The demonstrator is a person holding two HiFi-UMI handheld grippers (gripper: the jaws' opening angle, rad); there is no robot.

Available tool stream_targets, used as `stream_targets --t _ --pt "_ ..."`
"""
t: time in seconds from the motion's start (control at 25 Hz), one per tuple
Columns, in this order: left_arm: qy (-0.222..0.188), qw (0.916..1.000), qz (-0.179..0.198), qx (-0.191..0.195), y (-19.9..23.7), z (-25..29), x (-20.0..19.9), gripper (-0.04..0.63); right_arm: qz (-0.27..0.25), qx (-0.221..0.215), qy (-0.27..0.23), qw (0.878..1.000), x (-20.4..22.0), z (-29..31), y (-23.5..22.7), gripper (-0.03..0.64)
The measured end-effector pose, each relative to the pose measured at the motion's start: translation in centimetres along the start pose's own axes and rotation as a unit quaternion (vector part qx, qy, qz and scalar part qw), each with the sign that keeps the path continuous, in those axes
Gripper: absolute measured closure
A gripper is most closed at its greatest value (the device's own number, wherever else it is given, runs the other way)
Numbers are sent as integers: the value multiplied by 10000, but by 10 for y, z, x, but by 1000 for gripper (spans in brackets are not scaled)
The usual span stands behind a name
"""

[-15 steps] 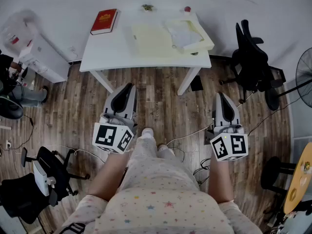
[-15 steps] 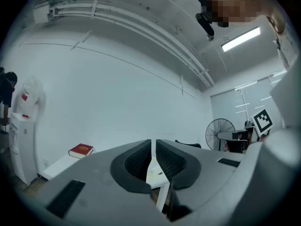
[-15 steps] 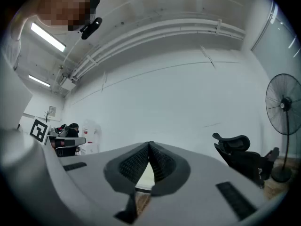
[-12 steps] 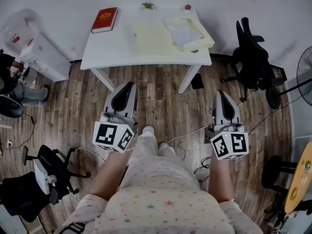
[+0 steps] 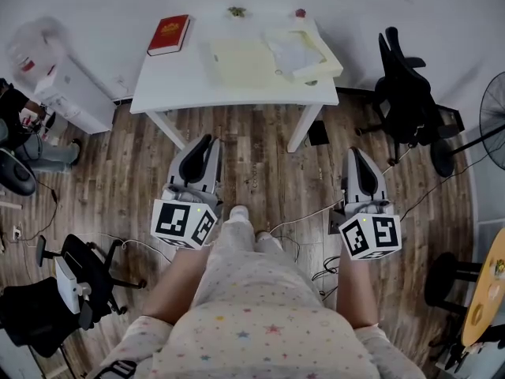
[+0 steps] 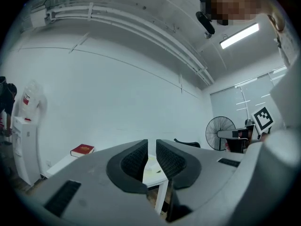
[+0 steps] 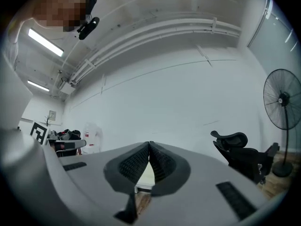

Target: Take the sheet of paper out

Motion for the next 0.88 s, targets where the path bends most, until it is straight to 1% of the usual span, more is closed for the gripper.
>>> stream_targets --t 0.04,0.08,0.12,0.16,0.2,0.24,0.32,0.4,0.48,0.68,0.88 --pt "-28 10000 14 12 -1 1 -1 553 6 0 21 10000 0 1 -1 608" --pt "-60 10000 27 33 -2 1 -3 528 39 -19 49 10000 0 3 -2 567" --pt "-84 9999 46 42 -2 2 -4 457 89 -49 68 9999 1 6 -3 493" --pt "-96 9999 68 27 -1 3 -5 407 136 -73 68 9999 1 9 -4 426" --pt "-101 9999 81 -12 0 5 -6 366 162 -82 51 9998 1 11 -4 383" --pt "-104 9999 77 -64 3 6 -6 347 163 -77 20 9998 1 14 -5 358" --pt "-122 9998 41 -160 10 11 -7 337 121 -68 -59 9999 1 22 -6 319" --pt "-189 9996 14 -226 18 17 -9 337 88 -93 -111 9999 0 31 -7 297" --pt "-212 9995 -9 -235 24 28 -9 337 72 -113 -95 9999 1 41 -10 293" --pt "-86 9999 -82 -88 37 74 -2 337 59 -9 97 9999 2 77 -26 290" --pt "-42 9999 -109 69 54 134 -2 337 25 60 74 10000 -5 129 -50 290"
Point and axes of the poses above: the fingertips, and each gripper's own axes: z forward along the fingers, y to its left, x out of its underside, the point moved 6 cm from there along -z, backward along the fingers, and after that the axes turned 15 degrees about -x, right-handed, at the moved point
